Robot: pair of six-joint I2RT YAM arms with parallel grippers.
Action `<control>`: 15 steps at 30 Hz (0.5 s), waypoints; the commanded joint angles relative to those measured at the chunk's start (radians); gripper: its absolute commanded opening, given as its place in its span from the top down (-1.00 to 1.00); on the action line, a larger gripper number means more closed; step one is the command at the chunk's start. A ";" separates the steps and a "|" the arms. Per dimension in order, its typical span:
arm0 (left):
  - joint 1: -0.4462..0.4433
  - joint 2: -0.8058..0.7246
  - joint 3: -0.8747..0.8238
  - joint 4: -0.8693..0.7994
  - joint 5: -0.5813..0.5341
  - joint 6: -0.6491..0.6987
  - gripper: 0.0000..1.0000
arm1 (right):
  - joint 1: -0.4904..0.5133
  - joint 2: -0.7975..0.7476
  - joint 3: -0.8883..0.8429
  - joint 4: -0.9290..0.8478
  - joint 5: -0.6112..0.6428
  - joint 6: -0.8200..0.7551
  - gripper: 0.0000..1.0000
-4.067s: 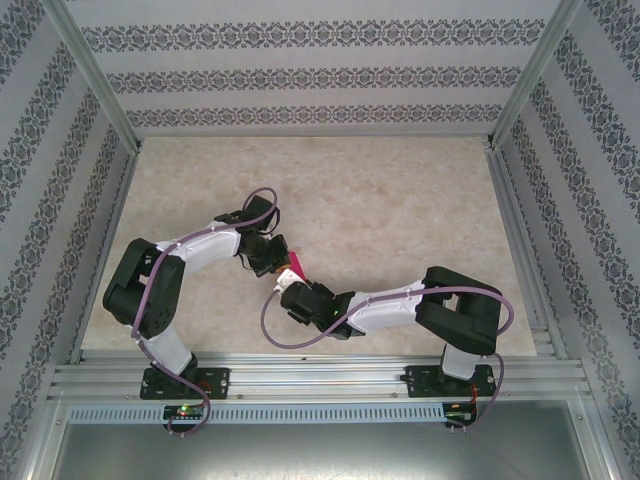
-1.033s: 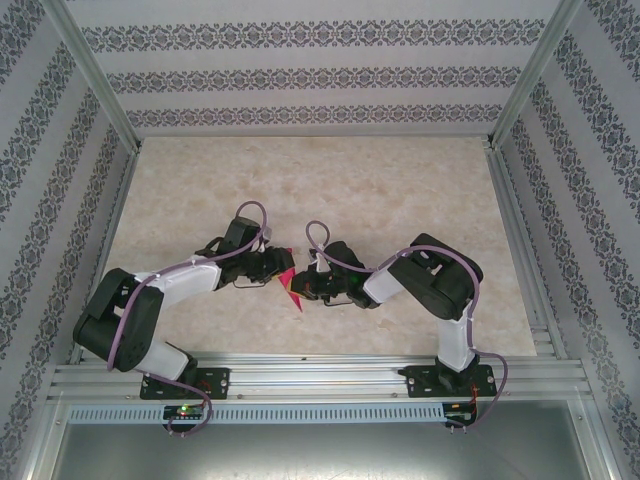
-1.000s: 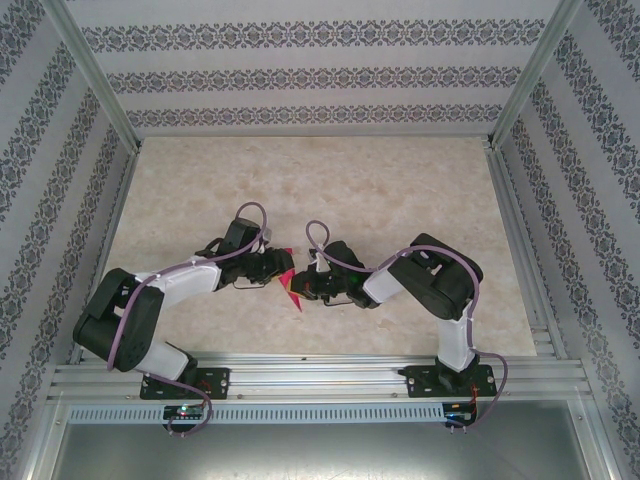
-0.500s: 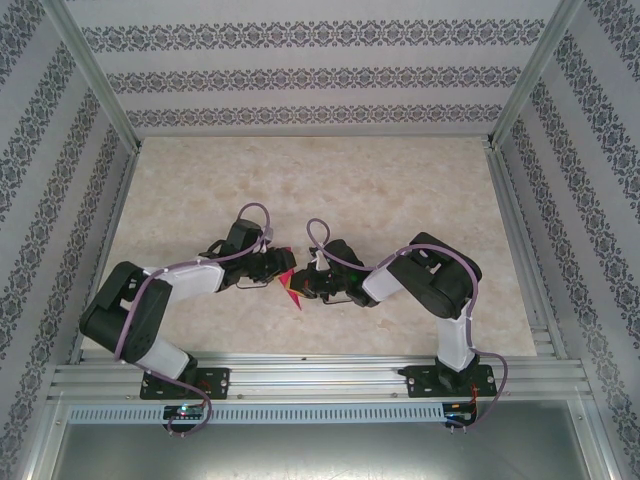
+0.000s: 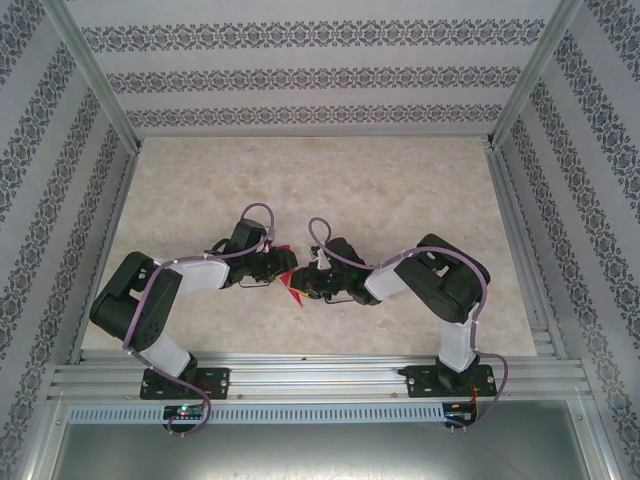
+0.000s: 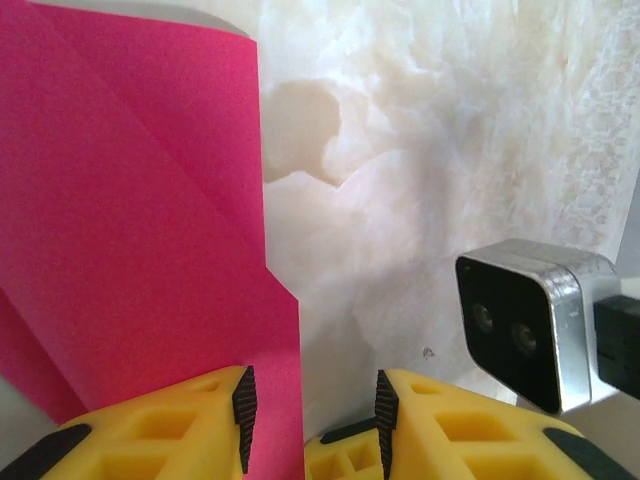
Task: Fold a paper plane with a square sheet of paper (pick it up from the middle)
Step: Fold the wing for the fifth time at the center of the table.
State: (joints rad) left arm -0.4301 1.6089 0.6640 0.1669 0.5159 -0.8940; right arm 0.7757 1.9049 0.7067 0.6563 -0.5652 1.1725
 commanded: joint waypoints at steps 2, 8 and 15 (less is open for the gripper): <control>0.005 0.019 0.020 0.002 -0.018 0.012 0.20 | 0.001 -0.042 -0.012 -0.125 0.046 -0.076 0.57; 0.006 0.034 0.022 -0.012 -0.016 0.019 0.21 | 0.014 -0.042 0.002 -0.170 0.071 -0.090 0.68; 0.006 0.036 0.032 -0.014 -0.006 0.023 0.21 | 0.018 -0.072 0.004 -0.190 0.092 -0.106 0.68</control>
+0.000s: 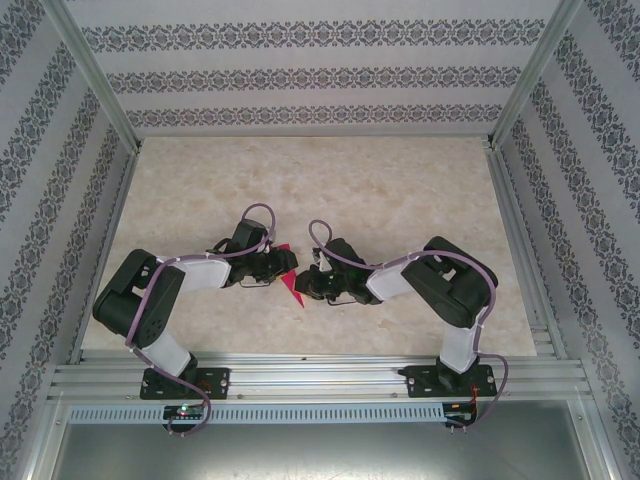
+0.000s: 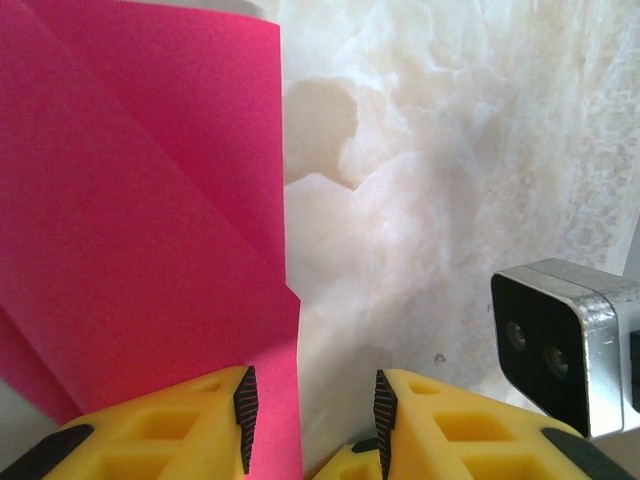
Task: Fold a paper plane with a square sheet of paper (pick it up from the middle)
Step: Fold the wing for the fifth time at the center of the table.
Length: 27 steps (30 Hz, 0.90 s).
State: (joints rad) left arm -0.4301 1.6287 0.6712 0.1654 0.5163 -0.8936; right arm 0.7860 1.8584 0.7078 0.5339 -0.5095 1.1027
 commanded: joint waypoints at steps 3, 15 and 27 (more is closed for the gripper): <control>0.007 0.019 0.034 -0.024 -0.003 0.030 0.21 | 0.010 -0.057 0.012 -0.123 0.051 -0.079 0.54; 0.005 0.026 0.045 -0.025 0.008 0.026 0.22 | 0.086 -0.106 0.177 -0.504 0.243 -0.337 -0.02; 0.005 0.027 0.052 -0.029 0.018 0.026 0.23 | 0.121 -0.055 0.235 -0.571 0.332 -0.400 0.05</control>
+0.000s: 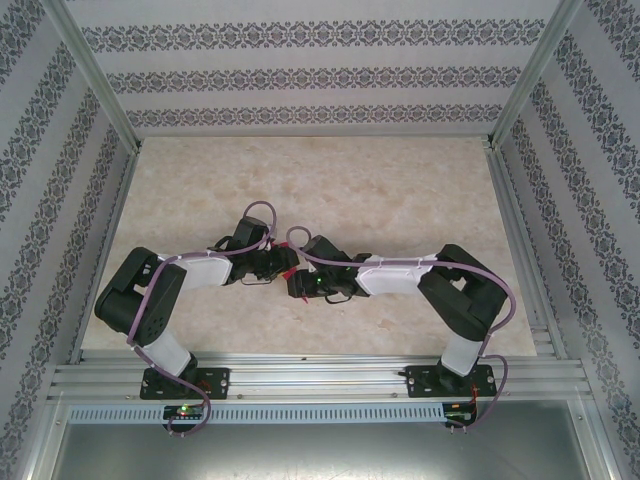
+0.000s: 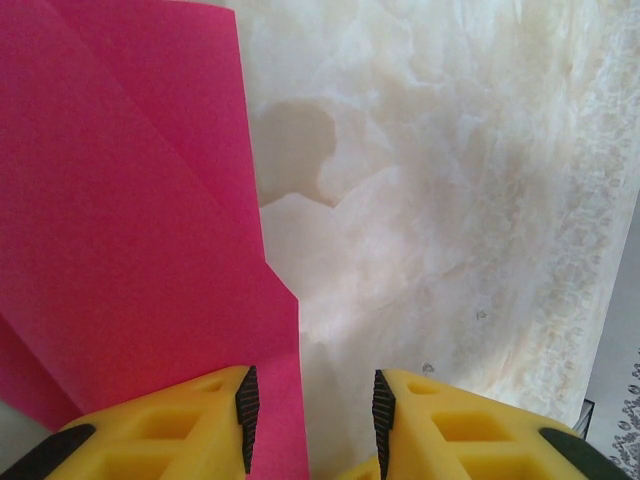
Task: Fold a paper plane with a square sheet of paper (pick it up from the middle)
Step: Fold the wing for the fifth time at the center of the table.
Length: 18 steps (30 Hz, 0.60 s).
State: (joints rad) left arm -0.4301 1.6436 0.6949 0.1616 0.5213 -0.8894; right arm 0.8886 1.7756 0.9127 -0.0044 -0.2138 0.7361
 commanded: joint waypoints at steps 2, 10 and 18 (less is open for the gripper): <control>0.006 0.010 0.028 -0.027 0.013 0.024 0.23 | 0.018 0.035 0.031 -0.031 0.049 -0.030 0.11; 0.005 0.009 0.030 -0.030 0.014 0.023 0.23 | 0.019 0.042 0.024 -0.038 0.047 -0.035 0.34; 0.007 0.013 0.038 -0.041 0.017 0.029 0.23 | 0.010 0.044 -0.010 0.010 0.013 0.004 0.49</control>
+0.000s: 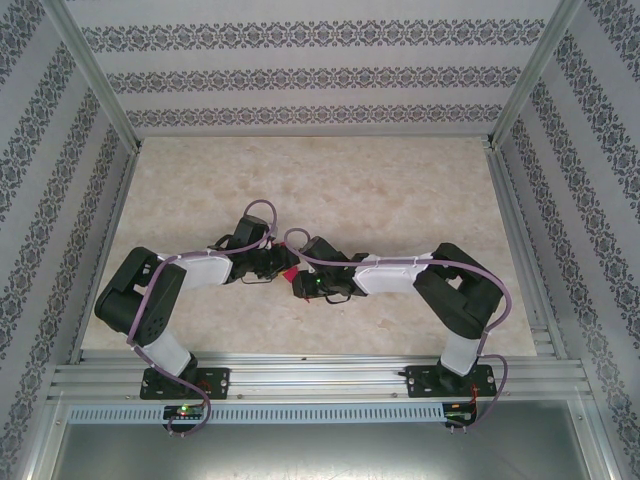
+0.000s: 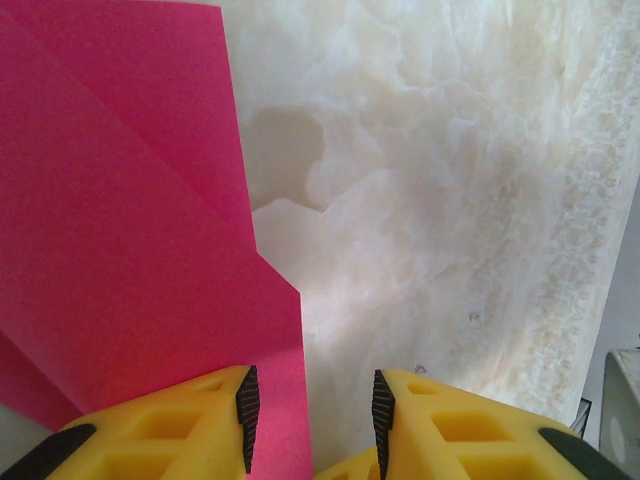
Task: Fold a paper plane with a square sheet of paper (pick it up from the middle)
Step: Fold the wing for the fifth time at the center of the table.
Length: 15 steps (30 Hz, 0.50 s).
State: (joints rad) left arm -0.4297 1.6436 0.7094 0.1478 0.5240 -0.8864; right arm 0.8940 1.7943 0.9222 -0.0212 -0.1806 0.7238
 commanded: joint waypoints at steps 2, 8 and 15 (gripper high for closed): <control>0.006 0.015 0.028 -0.027 0.017 0.028 0.23 | 0.003 0.029 -0.023 0.038 -0.034 0.023 0.53; 0.005 0.022 0.034 -0.031 0.016 0.033 0.23 | -0.001 0.033 -0.025 0.040 -0.040 0.035 0.60; 0.006 0.016 0.032 -0.027 0.018 0.030 0.23 | -0.011 0.042 -0.037 0.062 -0.069 0.051 0.76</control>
State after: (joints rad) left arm -0.4301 1.6600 0.7227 0.1406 0.5247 -0.8780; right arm 0.8921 1.8118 0.9108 0.0376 -0.2260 0.7612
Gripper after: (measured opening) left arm 0.386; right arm 0.128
